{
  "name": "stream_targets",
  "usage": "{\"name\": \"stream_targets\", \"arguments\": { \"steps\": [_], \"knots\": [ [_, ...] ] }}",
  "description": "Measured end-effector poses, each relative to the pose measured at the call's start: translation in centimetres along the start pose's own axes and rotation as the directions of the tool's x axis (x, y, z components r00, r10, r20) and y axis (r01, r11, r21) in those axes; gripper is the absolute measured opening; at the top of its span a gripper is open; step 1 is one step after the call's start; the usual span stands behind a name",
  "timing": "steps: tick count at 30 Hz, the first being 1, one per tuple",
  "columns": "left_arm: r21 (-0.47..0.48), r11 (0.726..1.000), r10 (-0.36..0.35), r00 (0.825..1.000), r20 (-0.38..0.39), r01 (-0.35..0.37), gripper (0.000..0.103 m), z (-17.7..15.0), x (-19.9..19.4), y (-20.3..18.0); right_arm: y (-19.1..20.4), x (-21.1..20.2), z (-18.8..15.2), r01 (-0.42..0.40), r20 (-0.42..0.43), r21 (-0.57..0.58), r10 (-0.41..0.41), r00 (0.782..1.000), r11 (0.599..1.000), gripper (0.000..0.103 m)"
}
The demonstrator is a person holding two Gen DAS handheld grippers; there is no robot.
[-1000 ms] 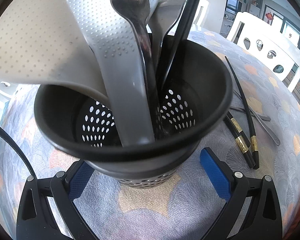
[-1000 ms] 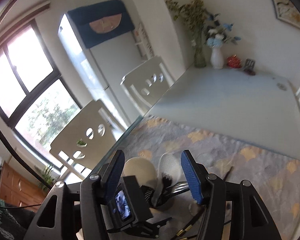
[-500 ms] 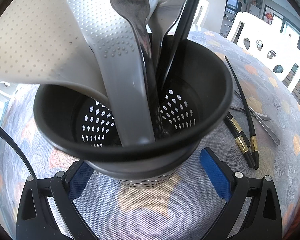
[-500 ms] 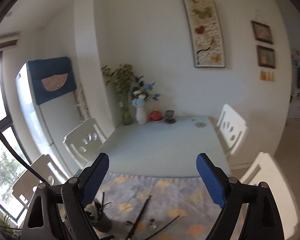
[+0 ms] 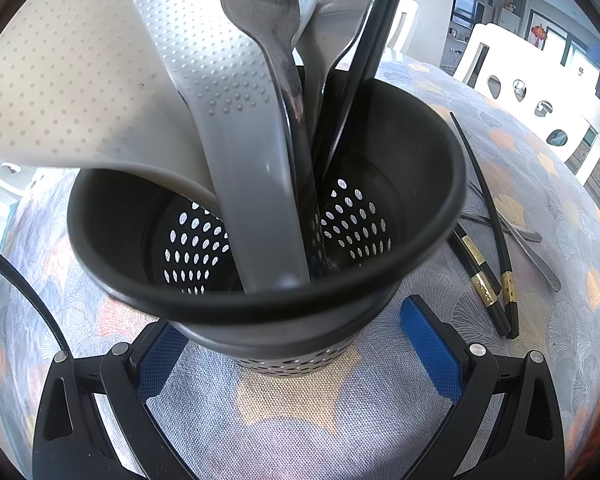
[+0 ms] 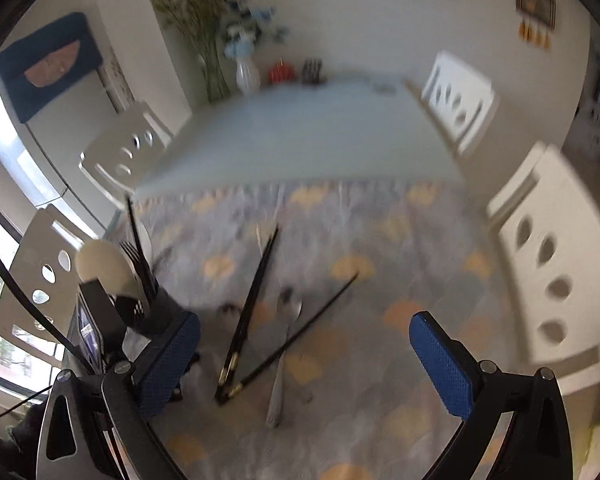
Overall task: Organize utensils
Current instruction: 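Withdraw the right gripper back over the chopsticks and spoons, then position the open right gripper over a black chopstick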
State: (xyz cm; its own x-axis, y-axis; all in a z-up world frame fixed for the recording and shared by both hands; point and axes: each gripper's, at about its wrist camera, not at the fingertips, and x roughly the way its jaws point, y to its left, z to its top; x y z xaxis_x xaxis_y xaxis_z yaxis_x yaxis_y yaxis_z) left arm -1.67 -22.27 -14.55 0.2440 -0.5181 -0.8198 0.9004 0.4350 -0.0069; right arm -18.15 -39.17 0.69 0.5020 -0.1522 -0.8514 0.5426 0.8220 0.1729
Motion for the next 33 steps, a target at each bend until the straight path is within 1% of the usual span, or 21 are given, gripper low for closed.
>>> {"name": "stream_targets", "arguments": {
  "steps": [1, 2, 3, 4, 5, 6, 8, 9, 11, 13, 18, 21, 22, 23, 24, 25, 27, 28, 30, 32, 33],
  "knots": [
    [0.000, 1.000, 0.000, 1.000, 0.000, 0.000, 0.101, 0.0, 0.0, 0.0, -0.5, 1.6, -0.3, -0.005, -0.044, 0.039, 0.007, 0.999, 0.999, 0.103],
    [0.000, 1.000, -0.001, 1.000, 0.000, 0.001, 0.101, 0.0, 0.0, 0.0, -0.5, 1.6, -0.3, -0.005, -0.044, 0.039, 0.007, 0.999, 0.999, 0.103],
    [0.000, 1.000, 0.000, 1.000, 0.000, 0.000, 0.101, 0.0, 0.0, 0.0, -1.3, 4.4, -1.0, -0.013, -0.129, 0.092, 0.025, 0.991, 0.996, 0.102],
    [0.000, 1.000, -0.001, 1.000, -0.001, 0.001, 0.101, 0.0, 0.0, 0.0, -1.7, 6.0, -1.2, -0.019, -0.177, 0.109, 0.038, 0.984, 0.994, 0.098],
    [0.000, 1.000, -0.001, 1.000, -0.001, 0.001, 0.101, 0.0, 0.0, 0.0, -2.1, 7.3, -1.4, -0.026, -0.208, 0.130, 0.053, 0.977, 0.991, 0.088],
    [0.000, 1.000, -0.001, 1.000, -0.001, 0.001, 0.101, 0.0, 0.0, 0.0, -2.4, 8.2, -1.6, -0.027, -0.228, 0.154, 0.063, 0.972, 0.988, 0.083],
    [0.000, 1.000, 0.000, 1.000, 0.000, 0.000, 0.101, 0.0, 0.0, 0.0, -3.1, 10.0, -2.1, -0.038, -0.265, 0.224, 0.098, 0.959, 0.974, 0.080],
    [0.000, 1.000, 0.000, 1.000, 0.000, 0.000, 0.101, 0.0, 0.0, -0.1, -3.1, 10.0, -2.1, -0.038, -0.265, 0.224, 0.098, 0.959, 0.974, 0.074],
    [0.000, 1.000, 0.000, 1.000, 0.000, 0.000, 0.101, 0.0, 0.0, 0.0, -3.5, 11.2, -2.0, -0.079, -0.284, 0.289, 0.164, 0.945, 0.954, 0.071],
    [0.000, 1.000, 0.000, 1.000, -0.001, 0.000, 0.101, 0.0, 0.0, 0.0, -3.1, 11.7, -1.8, -0.080, -0.284, 0.283, 0.163, 0.945, 0.956, 0.071],
    [-0.001, 1.000, 0.000, 1.000, -0.001, 0.000, 0.102, 0.0, 0.0, -0.1, -1.6, 13.3, -1.4, -0.052, -0.308, 0.248, 0.129, 0.943, 0.967, 0.059],
    [-0.001, 1.000, 0.000, 1.000, -0.001, 0.000, 0.102, 0.0, 0.0, 0.0, -0.7, 14.3, -1.4, -0.027, -0.324, 0.231, 0.103, 0.940, 0.972, 0.058],
    [-0.001, 1.000, 0.000, 1.000, -0.001, 0.000, 0.102, 0.0, 0.0, 0.0, 0.3, 15.2, -1.5, 0.002, -0.339, 0.199, 0.067, 0.938, 0.980, 0.058],
    [-0.001, 1.000, 0.000, 1.000, -0.001, 0.000, 0.102, 0.0, 0.1, 0.0, 0.3, 15.2, -1.5, 0.002, -0.339, 0.199, 0.067, 0.938, 0.980, 0.058],
    [-0.001, 1.000, 0.000, 1.000, -0.001, 0.000, 0.102, 0.0, 0.1, 0.0, 0.8, 15.6, -1.7, 0.017, -0.347, 0.173, 0.045, 0.937, 0.985, 0.058],
    [-0.001, 1.000, 0.001, 1.000, -0.001, -0.001, 0.102, 0.1, 0.1, 0.0, 1.8, 16.2, -1.9, 0.056, -0.354, 0.118, -0.010, 0.935, 0.991, 0.058],
    [-0.001, 1.000, 0.000, 1.000, -0.001, 0.000, 0.102, 0.0, 0.1, 0.0, 2.1, 16.2, -1.9, 0.068, -0.347, 0.097, -0.030, 0.937, 0.993, 0.056],
    [-0.001, 1.000, 0.000, 1.000, -0.001, 0.000, 0.102, 0.0, 0.0, 0.0, 2.4, 16.2, -2.0, 0.076, -0.341, 0.075, -0.046, 0.939, 0.994, 0.052],
    [0.000, 1.000, 0.000, 1.000, -0.001, 0.000, 0.102, 0.1, 0.1, 0.0, 2.5, 16.1, -2.0, 0.099, -0.332, 0.044, -0.079, 0.940, 0.994, 0.034],
    [0.000, 1.000, 0.000, 1.000, -0.001, 0.000, 0.102, 0.1, 0.1, 0.0, 2.0, 16.0, -1.9, 0.088, -0.332, 0.053, -0.065, 0.941, 0.995, 0.030],
    [-0.001, 1.000, 0.000, 1.000, -0.001, 0.000, 0.102, 0.1, 0.1, 0.0, 0.9, 15.9, -1.8, 0.053, -0.336, 0.090, -0.020, 0.942, 0.995, 0.027]
  ]
}}
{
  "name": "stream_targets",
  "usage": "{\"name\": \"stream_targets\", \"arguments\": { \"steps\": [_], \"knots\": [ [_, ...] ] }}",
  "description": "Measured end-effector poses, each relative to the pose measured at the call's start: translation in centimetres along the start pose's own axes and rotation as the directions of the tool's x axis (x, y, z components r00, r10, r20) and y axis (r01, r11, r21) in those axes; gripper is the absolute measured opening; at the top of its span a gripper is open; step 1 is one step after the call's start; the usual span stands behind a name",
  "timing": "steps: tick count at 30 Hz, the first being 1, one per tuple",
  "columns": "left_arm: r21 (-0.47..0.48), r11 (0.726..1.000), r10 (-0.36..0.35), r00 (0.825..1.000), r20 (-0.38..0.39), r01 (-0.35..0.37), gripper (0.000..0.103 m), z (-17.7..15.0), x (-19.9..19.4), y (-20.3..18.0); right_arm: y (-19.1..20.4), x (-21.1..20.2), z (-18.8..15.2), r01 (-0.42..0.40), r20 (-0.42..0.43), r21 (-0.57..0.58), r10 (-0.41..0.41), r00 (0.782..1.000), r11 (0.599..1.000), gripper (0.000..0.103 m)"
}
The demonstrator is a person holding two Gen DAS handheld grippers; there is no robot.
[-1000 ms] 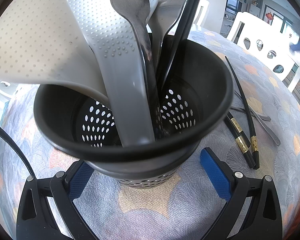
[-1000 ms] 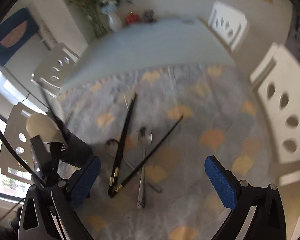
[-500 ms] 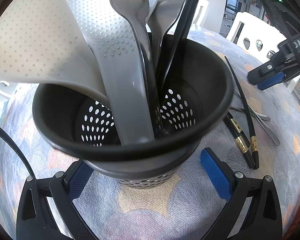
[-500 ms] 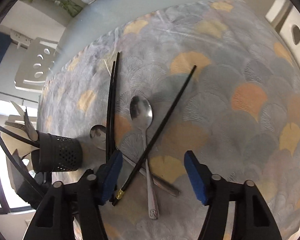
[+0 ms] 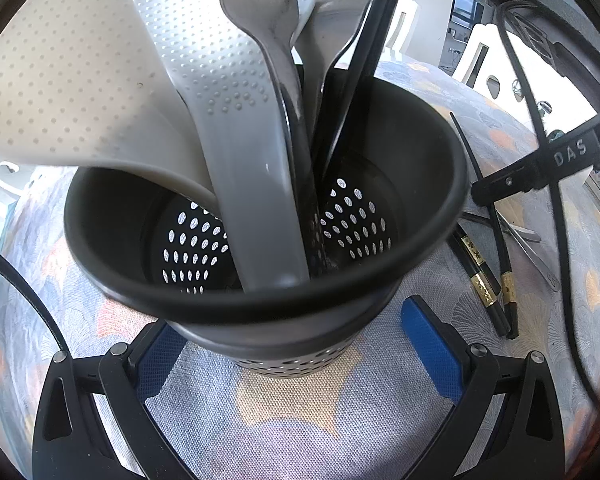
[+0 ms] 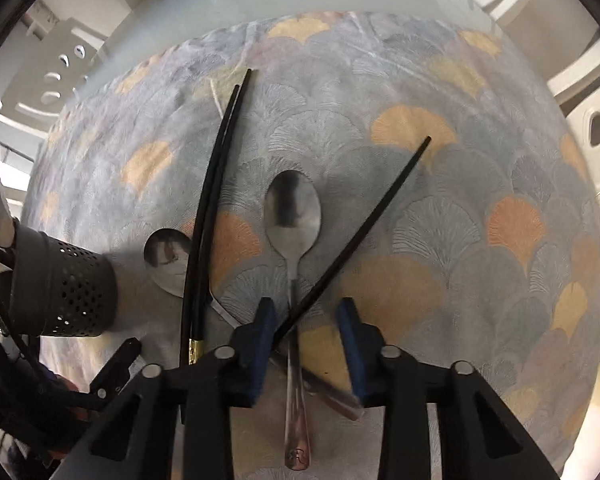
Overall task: Organize utensils
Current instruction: 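Position the open right gripper over a black chopstick, then close the right gripper on the black chopstick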
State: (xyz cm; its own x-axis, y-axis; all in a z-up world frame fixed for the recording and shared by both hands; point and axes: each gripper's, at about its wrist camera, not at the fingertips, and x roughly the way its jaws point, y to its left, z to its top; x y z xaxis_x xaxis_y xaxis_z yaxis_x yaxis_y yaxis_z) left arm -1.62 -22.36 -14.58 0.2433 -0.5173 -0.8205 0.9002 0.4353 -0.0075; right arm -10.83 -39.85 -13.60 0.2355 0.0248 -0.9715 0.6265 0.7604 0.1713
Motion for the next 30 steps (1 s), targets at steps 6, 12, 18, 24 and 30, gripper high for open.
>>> {"name": "stream_targets", "arguments": {
  "steps": [6, 12, 18, 24, 30],
  "knots": [
    [0.000, 1.000, 0.001, 1.000, 0.000, -0.001, 0.102, 0.0, 0.0, 0.0, -1.8, -0.2, 0.1, -0.059, -0.003, 0.024, 0.059, 0.998, 0.998, 0.017],
    [0.000, 1.000, 0.000, 1.000, 0.000, 0.000, 0.102, 0.0, 0.0, 0.1, -2.8, -1.2, -0.8, -0.036, 0.010, -0.029, 0.037, 0.999, 0.999, 0.015],
    [0.000, 1.000, 0.000, 1.000, 0.000, 0.000, 0.102, 0.0, 0.0, 0.1, -4.7, -2.1, -1.0, -0.002, 0.003, -0.039, 0.002, 1.000, 0.999, 0.015],
    [0.000, 1.000, 0.000, 1.000, 0.000, 0.000, 0.102, 0.0, 0.0, 0.1, -6.0, -1.9, -0.6, -0.071, -0.044, 0.021, 0.072, 0.996, 0.997, 0.015],
    [0.000, 1.000, 0.000, 1.000, 0.000, 0.000, 0.102, 0.0, 0.0, 0.1, -4.7, -0.6, -0.1, -0.082, -0.088, 0.056, 0.086, 0.992, 0.995, 0.039]
  ]
}}
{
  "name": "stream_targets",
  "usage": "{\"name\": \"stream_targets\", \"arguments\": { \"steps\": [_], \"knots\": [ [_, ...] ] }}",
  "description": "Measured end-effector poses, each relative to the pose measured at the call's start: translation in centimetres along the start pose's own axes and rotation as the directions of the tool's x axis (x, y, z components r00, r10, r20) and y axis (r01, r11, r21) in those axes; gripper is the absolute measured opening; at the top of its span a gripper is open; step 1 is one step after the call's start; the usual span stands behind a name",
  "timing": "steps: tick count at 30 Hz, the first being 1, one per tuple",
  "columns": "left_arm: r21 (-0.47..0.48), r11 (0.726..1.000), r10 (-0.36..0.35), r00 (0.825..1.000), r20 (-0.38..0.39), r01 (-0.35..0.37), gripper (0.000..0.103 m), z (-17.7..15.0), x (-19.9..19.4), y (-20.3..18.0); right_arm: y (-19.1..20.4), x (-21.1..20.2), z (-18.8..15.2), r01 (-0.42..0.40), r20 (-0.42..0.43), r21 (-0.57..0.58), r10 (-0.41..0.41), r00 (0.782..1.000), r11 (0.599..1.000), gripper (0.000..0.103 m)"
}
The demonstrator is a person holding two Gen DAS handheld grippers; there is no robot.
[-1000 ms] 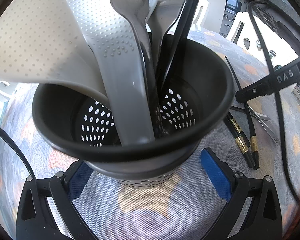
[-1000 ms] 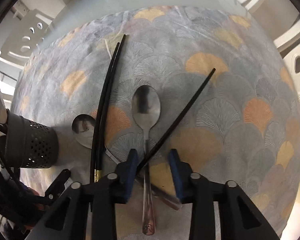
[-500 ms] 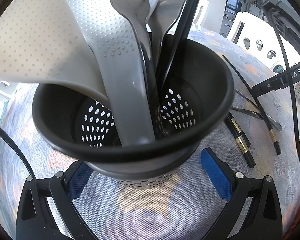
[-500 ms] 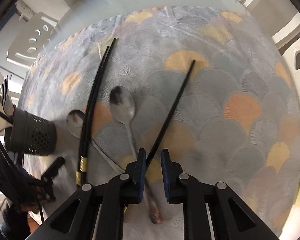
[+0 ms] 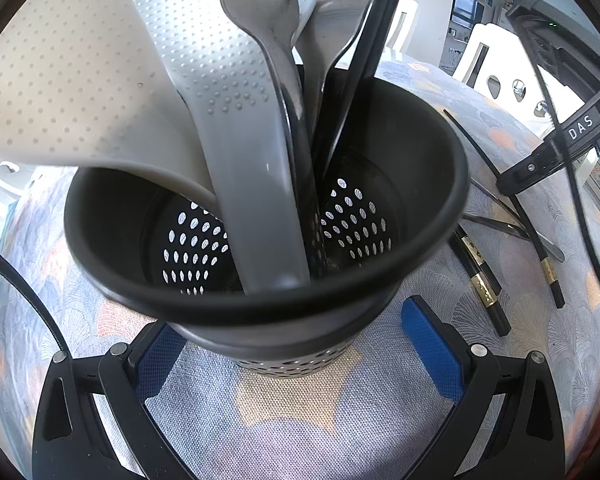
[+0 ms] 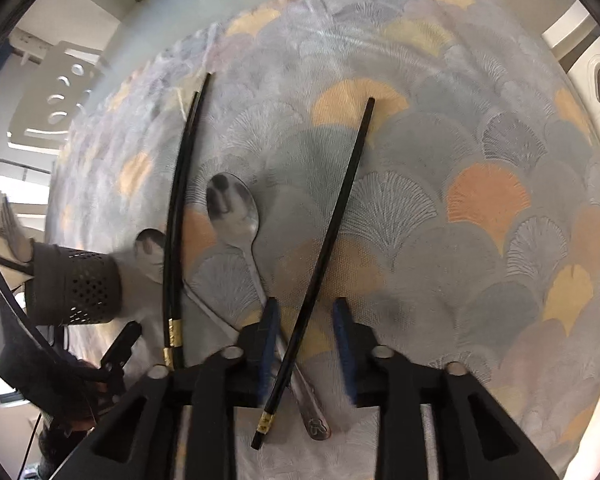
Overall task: Organize utensils
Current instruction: 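Close the right gripper on the black chopstick, then lift the chopstick upright and carry it over the black holder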
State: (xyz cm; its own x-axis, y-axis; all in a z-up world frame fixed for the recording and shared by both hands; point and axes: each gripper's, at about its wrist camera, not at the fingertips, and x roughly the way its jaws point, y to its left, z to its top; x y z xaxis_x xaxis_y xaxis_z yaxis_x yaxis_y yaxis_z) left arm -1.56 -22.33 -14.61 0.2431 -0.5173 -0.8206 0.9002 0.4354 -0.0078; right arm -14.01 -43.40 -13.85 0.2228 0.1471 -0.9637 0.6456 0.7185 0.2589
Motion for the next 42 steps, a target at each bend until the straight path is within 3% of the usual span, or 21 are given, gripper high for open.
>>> {"name": "stream_targets", "arguments": {
  "steps": [3, 7, 10, 12, 13, 15, 16, 17, 18, 21, 23, 30, 34, 37, 39, 42],
  "knots": [
    [0.000, 1.000, 0.000, 1.000, 0.000, 0.000, 0.102, 0.0, 0.0, 0.0, 0.9, 0.1, 0.1, -0.010, 0.006, -0.003, 0.010, 1.000, 1.000, 0.052],
    [0.000, 1.000, 0.000, 1.000, 0.000, 0.000, 0.102, 0.0, 0.0, 0.0, 2.9, 1.1, 0.1, 0.073, 0.012, -0.049, -0.073, 0.997, 0.996, 0.052],
    [0.000, 1.000, 0.000, 1.000, 0.000, 0.000, 0.102, 0.0, 0.0, 0.0, 4.0, 1.6, -0.1, 0.105, 0.014, -0.093, -0.104, 0.995, 0.990, 0.065],
    [0.000, 1.000, 0.000, 1.000, 0.000, 0.000, 0.102, 0.0, 0.0, 0.0, 5.1, 1.8, -0.5, 0.150, 0.039, -0.124, -0.146, 0.988, 0.981, 0.065],
    [0.000, 1.000, 0.000, 1.000, 0.000, 0.000, 0.102, 0.0, 0.0, 0.0, 5.1, 1.8, -0.5, 0.150, 0.039, -0.124, -0.146, 0.988, 0.981, 0.063],
    [0.000, 1.000, 0.000, 1.000, 0.000, 0.000, 0.102, -0.1, 0.0, 0.0, 4.8, 1.5, -0.7, 0.190, 0.062, -0.110, -0.184, 0.981, 0.976, 0.036],
    [0.000, 1.000, 0.000, 1.000, 0.001, 0.000, 0.102, -0.1, 0.0, 0.0, 4.7, 1.3, -0.9, 0.198, 0.070, -0.115, -0.191, 0.979, 0.973, 0.031],
    [0.000, 1.000, -0.001, 1.000, 0.001, 0.001, 0.102, 0.0, 0.0, 0.0, 4.4, 1.1, -1.1, 0.185, 0.073, -0.122, -0.177, 0.982, 0.975, 0.016],
    [0.000, 1.000, -0.001, 1.000, 0.000, 0.001, 0.102, -0.1, 0.0, 0.0, 4.3, 0.9, -1.2, 0.181, 0.077, -0.127, -0.172, 0.982, 0.975, 0.011],
    [0.000, 1.000, 0.000, 1.000, 0.001, 0.000, 0.102, -0.1, 0.0, 0.0, 3.2, 0.2, -1.5, 0.150, 0.077, -0.138, -0.141, 0.987, 0.979, 0.005],
    [-0.001, 1.000, 0.000, 1.000, 0.001, 0.000, 0.102, -0.1, 0.0, 0.0, 1.9, -0.4, -1.5, 0.187, 0.086, -0.135, -0.177, 0.981, 0.973, 0.005],
    [-0.001, 1.000, 0.000, 1.000, 0.001, 0.000, 0.102, -0.1, 0.0, 0.0, -0.4, -0.4, -0.7, 0.165, 0.049, -0.131, -0.159, 0.986, 0.978, 0.005],
    [0.000, 1.000, 0.000, 1.000, 0.000, 0.000, 0.102, -0.1, 0.0, 0.1, 0.9, 0.6, 0.2, 0.257, 0.035, -0.189, -0.255, 0.966, 0.948, 0.006],
    [-0.001, 1.000, 0.001, 1.000, 0.000, -0.001, 0.102, -0.1, 0.0, 0.0, 2.5, 1.0, 0.6, 0.329, 0.078, -0.220, -0.319, 0.944, 0.918, 0.006],
    [-0.001, 1.000, 0.002, 1.000, 0.000, -0.002, 0.103, -0.1, 0.0, 0.1, 2.8, 0.8, 0.6, 0.339, 0.111, -0.228, -0.322, 0.940, 0.913, 0.005],
    [-0.001, 1.000, 0.004, 1.000, 0.000, -0.004, 0.103, -0.2, -0.1, 0.1, 2.1, -0.4, 0.5, 0.270, 0.139, -0.187, -0.247, 0.959, 0.945, 0.005]
  ]
}}
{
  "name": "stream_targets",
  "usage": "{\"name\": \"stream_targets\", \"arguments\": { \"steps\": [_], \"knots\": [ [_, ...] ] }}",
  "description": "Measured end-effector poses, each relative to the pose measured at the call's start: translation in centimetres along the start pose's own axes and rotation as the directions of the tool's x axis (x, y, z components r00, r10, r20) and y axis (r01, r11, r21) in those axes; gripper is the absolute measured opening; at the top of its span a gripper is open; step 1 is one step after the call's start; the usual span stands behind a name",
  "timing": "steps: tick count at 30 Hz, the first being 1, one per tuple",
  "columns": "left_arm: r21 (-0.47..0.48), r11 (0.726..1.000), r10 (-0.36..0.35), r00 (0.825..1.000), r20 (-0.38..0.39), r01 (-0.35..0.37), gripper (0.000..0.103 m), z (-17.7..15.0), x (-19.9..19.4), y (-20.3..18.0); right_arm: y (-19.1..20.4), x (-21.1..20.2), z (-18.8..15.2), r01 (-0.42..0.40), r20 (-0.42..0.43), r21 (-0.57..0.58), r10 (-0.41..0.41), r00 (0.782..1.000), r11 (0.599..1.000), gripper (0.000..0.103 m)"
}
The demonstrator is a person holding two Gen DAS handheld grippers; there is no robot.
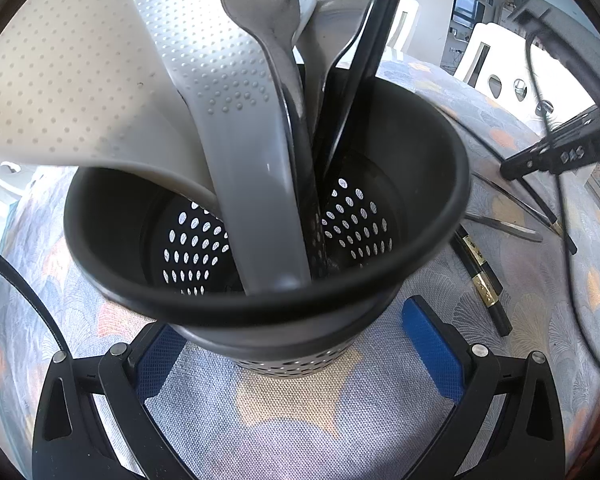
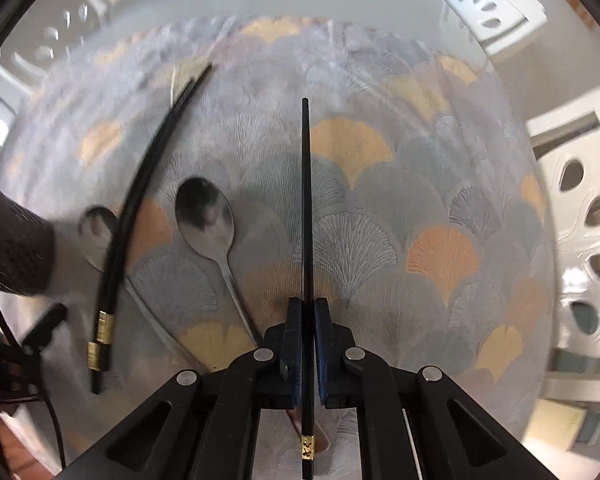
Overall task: Organize utensils
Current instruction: 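Lift the chopstick upright and carry it over the black holder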
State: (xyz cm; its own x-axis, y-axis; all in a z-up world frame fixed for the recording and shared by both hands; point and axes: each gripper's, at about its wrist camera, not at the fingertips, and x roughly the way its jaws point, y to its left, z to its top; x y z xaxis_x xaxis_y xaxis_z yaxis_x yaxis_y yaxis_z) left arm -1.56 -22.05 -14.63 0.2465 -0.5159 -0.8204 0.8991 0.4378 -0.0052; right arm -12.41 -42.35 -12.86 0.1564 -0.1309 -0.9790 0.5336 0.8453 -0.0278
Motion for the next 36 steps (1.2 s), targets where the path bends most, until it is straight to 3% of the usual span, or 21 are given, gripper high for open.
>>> {"name": "stream_targets", "arguments": {
  "steps": [3, 6, 12, 18, 27, 33, 36],
  "knots": [
    [0.000, 1.000, -0.001, 1.000, 0.000, 0.001, 0.103, 0.0, 0.0, 0.0, -1.3, -2.7, -0.5, -0.118, 0.085, 0.029, 0.115, 0.990, 0.993, 0.005],
    [0.000, 1.000, -0.001, 1.000, 0.000, 0.001, 0.103, 0.0, 0.0, 0.0, -2.0, -6.0, -0.8, -0.210, 0.198, 0.003, 0.205, 0.958, 0.978, 0.005],
    [0.000, 1.000, 0.000, 1.000, 0.000, 0.000, 0.103, 0.0, 0.0, 0.0, -1.3, -10.4, -0.7, -0.267, 0.345, -0.012, 0.254, 0.903, 0.964, 0.005],
    [0.000, 1.000, -0.001, 1.000, 0.000, 0.001, 0.103, 0.0, 0.0, 0.0, -0.9, -15.7, -0.9, -0.329, 0.454, -0.058, 0.318, 0.832, 0.943, 0.005],
    [0.000, 1.000, -0.001, 1.000, 0.000, 0.001, 0.103, 0.0, 0.0, 0.0, 3.5, -23.7, 0.2, -0.436, 0.592, -0.255, 0.496, 0.635, 0.863, 0.005],
    [0.000, 1.000, -0.001, 1.000, 0.000, 0.001, 0.103, 0.0, 0.0, 0.0, 8.5, -24.3, 2.0, -0.461, 0.606, -0.344, 0.568, 0.557, 0.818, 0.005],
    [0.000, 1.000, -0.001, 1.000, 0.000, 0.001, 0.103, 0.0, 0.0, 0.0, 10.7, -23.8, 3.0, -0.486, 0.593, -0.360, 0.598, 0.539, 0.796, 0.005]
  ]
}}
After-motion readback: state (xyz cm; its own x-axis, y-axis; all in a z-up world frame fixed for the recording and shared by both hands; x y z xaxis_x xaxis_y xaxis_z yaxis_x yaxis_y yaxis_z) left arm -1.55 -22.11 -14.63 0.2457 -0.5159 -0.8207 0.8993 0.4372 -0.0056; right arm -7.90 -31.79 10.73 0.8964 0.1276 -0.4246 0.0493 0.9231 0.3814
